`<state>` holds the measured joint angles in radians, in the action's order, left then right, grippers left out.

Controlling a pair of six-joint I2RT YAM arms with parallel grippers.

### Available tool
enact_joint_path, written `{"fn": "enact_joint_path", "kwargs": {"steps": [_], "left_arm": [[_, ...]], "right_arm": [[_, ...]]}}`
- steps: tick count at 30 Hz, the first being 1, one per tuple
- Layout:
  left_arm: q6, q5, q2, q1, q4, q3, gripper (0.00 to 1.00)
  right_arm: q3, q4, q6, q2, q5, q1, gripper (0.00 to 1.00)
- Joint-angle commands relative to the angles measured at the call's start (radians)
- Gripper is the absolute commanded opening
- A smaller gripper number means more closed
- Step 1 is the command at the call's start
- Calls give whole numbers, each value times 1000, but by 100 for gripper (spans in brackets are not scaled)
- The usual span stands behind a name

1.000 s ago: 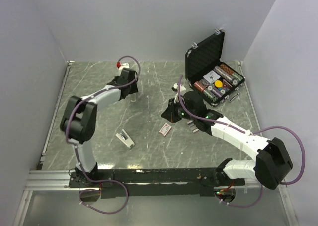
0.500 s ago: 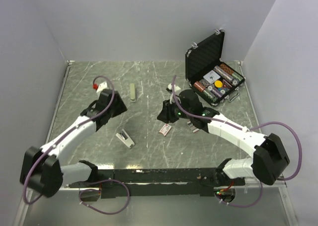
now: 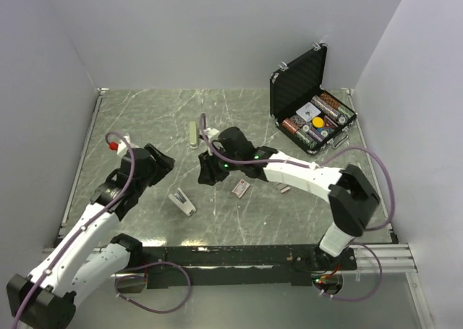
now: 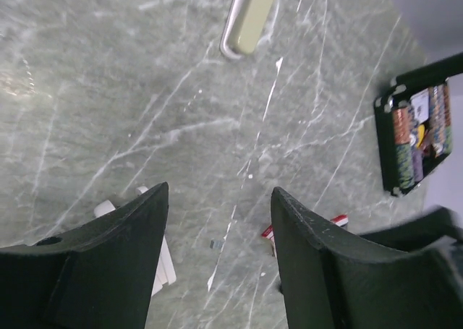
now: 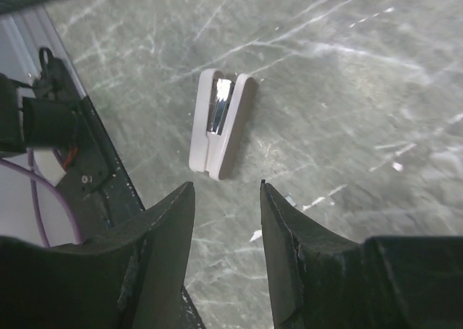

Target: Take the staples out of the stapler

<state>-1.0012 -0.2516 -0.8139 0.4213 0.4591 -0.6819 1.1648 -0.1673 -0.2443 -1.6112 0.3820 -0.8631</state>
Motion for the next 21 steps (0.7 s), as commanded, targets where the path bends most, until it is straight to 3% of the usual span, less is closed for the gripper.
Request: {"fn": "enact_joint_path", "kwargs": {"steps": [1, 21], "left_arm": [[-5, -92, 58, -1, 84, -86, 63], [19, -84, 212, -1, 135, -73, 63]], "right_arm": [[96, -23, 22, -102, 9, -27, 49], [325, -103, 11, -411, -75, -120, 55]]}}
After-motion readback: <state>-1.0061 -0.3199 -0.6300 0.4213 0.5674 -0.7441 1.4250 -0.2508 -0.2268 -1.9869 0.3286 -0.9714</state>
